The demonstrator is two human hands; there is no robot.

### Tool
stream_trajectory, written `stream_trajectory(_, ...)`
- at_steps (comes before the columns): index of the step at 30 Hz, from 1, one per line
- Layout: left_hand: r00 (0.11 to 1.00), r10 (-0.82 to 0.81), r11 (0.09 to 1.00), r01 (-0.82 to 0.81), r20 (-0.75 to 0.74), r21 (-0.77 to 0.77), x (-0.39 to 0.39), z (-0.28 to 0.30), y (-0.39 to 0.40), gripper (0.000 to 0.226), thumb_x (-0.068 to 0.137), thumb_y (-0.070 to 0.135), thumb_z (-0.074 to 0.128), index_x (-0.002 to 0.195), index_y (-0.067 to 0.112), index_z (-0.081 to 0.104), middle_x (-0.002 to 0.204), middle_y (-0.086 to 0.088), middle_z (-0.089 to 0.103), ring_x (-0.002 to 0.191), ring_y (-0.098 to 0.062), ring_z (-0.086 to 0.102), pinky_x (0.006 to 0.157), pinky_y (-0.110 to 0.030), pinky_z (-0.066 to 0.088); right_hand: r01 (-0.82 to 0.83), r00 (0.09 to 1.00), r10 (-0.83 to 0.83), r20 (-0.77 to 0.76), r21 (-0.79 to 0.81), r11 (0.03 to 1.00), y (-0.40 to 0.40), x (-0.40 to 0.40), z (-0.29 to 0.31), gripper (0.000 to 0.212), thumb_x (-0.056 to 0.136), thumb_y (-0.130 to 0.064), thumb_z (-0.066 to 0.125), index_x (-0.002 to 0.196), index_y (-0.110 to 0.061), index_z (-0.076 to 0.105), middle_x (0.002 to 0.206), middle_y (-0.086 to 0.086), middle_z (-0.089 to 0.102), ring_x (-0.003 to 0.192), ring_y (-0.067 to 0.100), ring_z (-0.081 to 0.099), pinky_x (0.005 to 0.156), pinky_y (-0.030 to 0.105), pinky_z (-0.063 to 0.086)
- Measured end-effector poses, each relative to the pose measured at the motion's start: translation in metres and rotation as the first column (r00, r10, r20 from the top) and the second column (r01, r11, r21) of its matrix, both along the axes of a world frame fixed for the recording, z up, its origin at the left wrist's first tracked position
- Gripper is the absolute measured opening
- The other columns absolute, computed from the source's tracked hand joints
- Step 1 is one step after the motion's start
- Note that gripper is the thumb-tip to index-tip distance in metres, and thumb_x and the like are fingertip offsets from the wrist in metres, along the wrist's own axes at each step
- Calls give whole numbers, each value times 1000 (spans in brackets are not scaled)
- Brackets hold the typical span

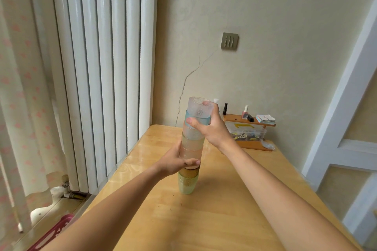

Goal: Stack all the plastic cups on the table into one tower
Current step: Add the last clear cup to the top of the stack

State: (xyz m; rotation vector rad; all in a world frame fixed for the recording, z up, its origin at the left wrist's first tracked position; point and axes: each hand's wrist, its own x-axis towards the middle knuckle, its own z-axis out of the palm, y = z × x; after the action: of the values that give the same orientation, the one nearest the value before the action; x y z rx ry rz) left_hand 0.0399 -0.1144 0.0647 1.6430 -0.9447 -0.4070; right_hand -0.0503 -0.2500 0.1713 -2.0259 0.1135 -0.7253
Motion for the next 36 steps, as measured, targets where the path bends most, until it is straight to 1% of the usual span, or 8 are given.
stream_trajectory(2,1000,-10,1000,10,6,9,-2,-1,1,85,83,12,90,150,23,40,135,-8,69,123,-21,68,92,-22,59,-8,999,8,-34,-4,1000,-2,-2,-9,81,72,-57,85,136,-30,42,128,-13,64,119,8,62,103,42,54)
stream_trajectory(4,999,-31,999,30,24,40,-3,-5,4,91,84,6,89,152,27,34,137,-5,66,121,-17,67,90,-17,57,-19,997,18,-76,-22,1000,-4,-6,-24,82,69,-64,83,135,-33,44,129,-17,64,120,6,63,103,44,54)
stream_trajectory(8,1000,-30,996,30,-6,80,-7,-17,9,90,88,1,83,153,32,30,132,10,63,100,15,69,82,-8,54,-31,997,31,-64,3,1000,-3,-11,-39,95,62,-74,82,139,-35,40,136,-11,60,126,12,60,106,43,52)
stream_trajectory(11,999,-28,996,30,-32,89,-9,-14,9,89,89,0,82,154,31,29,126,12,63,90,25,67,75,-7,55,-13,1000,11,26,75,997,0,-7,-22,97,68,-64,84,144,-31,34,138,-12,57,131,14,57,106,39,51)
stream_trajectory(17,1000,-19,991,21,-11,129,-11,-10,11,87,91,7,81,154,34,28,127,11,64,100,9,65,68,-3,51,35,999,-35,13,-50,998,-3,7,7,90,66,-55,88,138,-26,42,132,-4,62,123,17,60,101,34,51)
stream_trajectory(20,1000,-26,990,27,-11,140,-10,-10,11,87,91,8,81,153,35,26,129,7,64,105,6,61,68,-2,50,55,998,-53,20,-103,993,-4,8,6,79,74,-41,89,136,-21,42,126,0,64,117,21,62,94,32,51)
stream_trajectory(33,1000,-27,985,28,-11,168,-13,-7,12,92,91,11,82,159,27,23,130,4,63,103,3,60,66,-4,52,95,994,-81,75,-201,975,2,5,4,78,77,-40,88,137,-21,41,127,0,61,115,21,59,87,28,47)
stream_trajectory(36,999,-41,987,43,-15,157,-14,-8,13,93,92,10,81,159,29,20,132,6,61,105,6,58,67,-3,52,70,996,-59,69,-167,983,4,3,3,79,79,-38,87,141,-22,40,127,-5,58,112,15,56,79,12,43)
